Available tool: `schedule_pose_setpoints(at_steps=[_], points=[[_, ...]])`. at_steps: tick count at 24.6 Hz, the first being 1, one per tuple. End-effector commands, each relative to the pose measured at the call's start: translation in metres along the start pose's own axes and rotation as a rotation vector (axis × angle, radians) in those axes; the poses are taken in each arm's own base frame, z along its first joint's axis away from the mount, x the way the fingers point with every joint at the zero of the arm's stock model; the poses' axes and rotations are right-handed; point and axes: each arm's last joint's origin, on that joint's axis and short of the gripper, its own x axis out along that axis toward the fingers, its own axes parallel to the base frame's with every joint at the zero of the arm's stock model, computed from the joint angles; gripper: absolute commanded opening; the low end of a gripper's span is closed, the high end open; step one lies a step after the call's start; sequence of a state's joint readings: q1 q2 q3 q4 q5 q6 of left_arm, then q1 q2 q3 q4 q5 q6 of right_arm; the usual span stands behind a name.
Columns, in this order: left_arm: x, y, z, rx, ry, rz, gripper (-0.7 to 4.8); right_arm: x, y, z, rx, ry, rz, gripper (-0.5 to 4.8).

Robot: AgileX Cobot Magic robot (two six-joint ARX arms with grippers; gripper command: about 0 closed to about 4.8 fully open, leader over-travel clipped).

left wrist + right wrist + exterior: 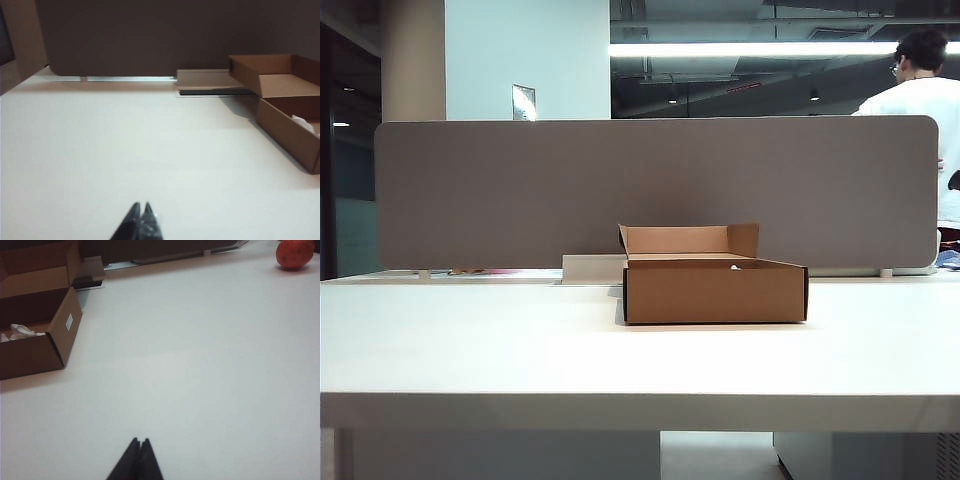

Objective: Pick up all the paper balls on the table and put them in the paper box.

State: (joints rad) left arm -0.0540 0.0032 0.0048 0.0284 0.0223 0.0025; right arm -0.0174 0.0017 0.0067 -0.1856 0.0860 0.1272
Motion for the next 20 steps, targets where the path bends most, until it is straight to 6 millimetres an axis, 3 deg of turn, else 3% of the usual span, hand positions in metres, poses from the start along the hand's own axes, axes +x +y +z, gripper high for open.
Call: schedule_pose_setpoints(at_steps=[1, 17, 20], points=[[-0.0001, 0.0003, 0.002, -0.002, -0.013, 0.011, -0.06, 0.0004, -0.0001, -0.0006, 0.003, -0.006, 0.0, 0.0], [-0.0001, 0.0001, 0.002, -0.002, -0.013, 0.006, -0.06, 0.0004, -0.0001, -0.0006, 0.003, -0.006, 0.0, 0.0], [-0.0001, 0.0001, 0.002, -0.002, -0.013, 0.006, -0.06, 0.0004, -0.0008, -0.0005, -0.072, -0.009, -0.025, 0.0]])
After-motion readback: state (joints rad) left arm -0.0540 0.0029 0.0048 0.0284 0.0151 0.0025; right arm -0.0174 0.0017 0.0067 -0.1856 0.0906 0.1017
